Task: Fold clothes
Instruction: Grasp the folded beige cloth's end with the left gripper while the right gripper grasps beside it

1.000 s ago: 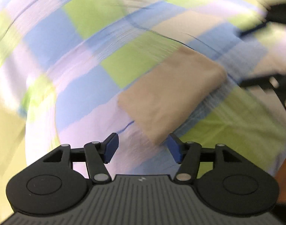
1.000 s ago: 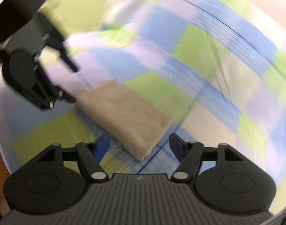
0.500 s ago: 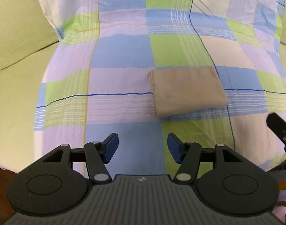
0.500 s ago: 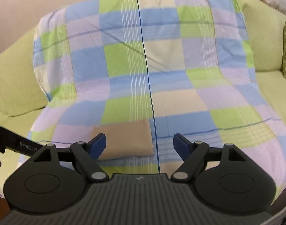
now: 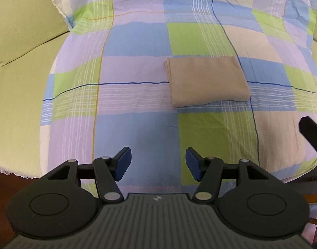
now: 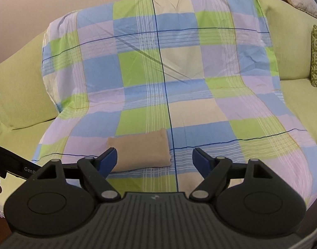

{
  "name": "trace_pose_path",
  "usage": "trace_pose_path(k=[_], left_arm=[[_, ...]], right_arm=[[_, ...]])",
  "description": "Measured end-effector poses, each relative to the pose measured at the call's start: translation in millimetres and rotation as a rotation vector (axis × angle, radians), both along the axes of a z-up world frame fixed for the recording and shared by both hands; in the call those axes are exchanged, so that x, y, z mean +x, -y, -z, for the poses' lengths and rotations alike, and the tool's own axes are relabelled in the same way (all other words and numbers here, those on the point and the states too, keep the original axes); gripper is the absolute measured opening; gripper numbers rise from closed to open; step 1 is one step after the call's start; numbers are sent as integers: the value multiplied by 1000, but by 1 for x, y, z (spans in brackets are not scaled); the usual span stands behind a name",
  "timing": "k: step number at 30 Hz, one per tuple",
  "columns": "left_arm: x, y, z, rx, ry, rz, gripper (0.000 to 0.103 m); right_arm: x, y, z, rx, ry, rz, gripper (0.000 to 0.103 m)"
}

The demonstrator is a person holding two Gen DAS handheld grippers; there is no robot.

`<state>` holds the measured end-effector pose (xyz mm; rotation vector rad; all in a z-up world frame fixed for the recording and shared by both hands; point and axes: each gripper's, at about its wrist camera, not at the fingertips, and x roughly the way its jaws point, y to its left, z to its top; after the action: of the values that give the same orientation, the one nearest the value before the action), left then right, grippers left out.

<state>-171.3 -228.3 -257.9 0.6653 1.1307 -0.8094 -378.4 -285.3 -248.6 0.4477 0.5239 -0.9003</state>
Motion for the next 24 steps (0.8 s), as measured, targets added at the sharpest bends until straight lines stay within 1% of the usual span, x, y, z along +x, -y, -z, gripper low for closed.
trace_pose_path(k=[2,3,4,5,8,9,10,11,13,14,16,18,19,21,22,24], left_arm=[[3,8,10,14,-8,10,63],[5,10,14,18,-12,12,68],[10,12,20,16,-20,14,70],[16,14,29,8,-32,13,71],[36,14,49,5,-91,-20,71],[42,14,55,5,-114,-35,71],[47,14,58,4,-131,-47,71],[55,15,63,1,-155,-69,71],[69,18,71,-2,-192,-108,71],[77,20,75,-1,-210,-132,71],[89,27,81,-5,-239,-167,71],[96,33,86,-13,-270,-181,71],[99,36,87,-17,-285,-187,71],[105,43,93,-34,-333,-207,71],[107,45,95,-40,-354,-215,71],[113,51,100,-52,-413,-241,71]], right_arm=[[1,7,4,8,-7,-12,79],[4,10,8,14,-18,-26,80],[6,16,13,23,-35,-51,81],[11,21,21,39,-66,-91,83],[31,34,52,84,-219,-246,81],[40,34,62,46,-272,-312,80],[49,31,69,-20,-319,-383,76],[59,27,76,-99,-362,-461,73],[81,20,90,-248,-427,-605,62],[92,17,97,-316,-454,-675,60],[115,12,110,-411,-481,-806,58],[135,8,125,-494,-509,-922,55],[143,6,132,-525,-522,-966,48],[154,4,145,-574,-565,-1028,29],[159,5,153,-582,-590,-1055,12],[167,6,167,-596,-629,-1103,13]])
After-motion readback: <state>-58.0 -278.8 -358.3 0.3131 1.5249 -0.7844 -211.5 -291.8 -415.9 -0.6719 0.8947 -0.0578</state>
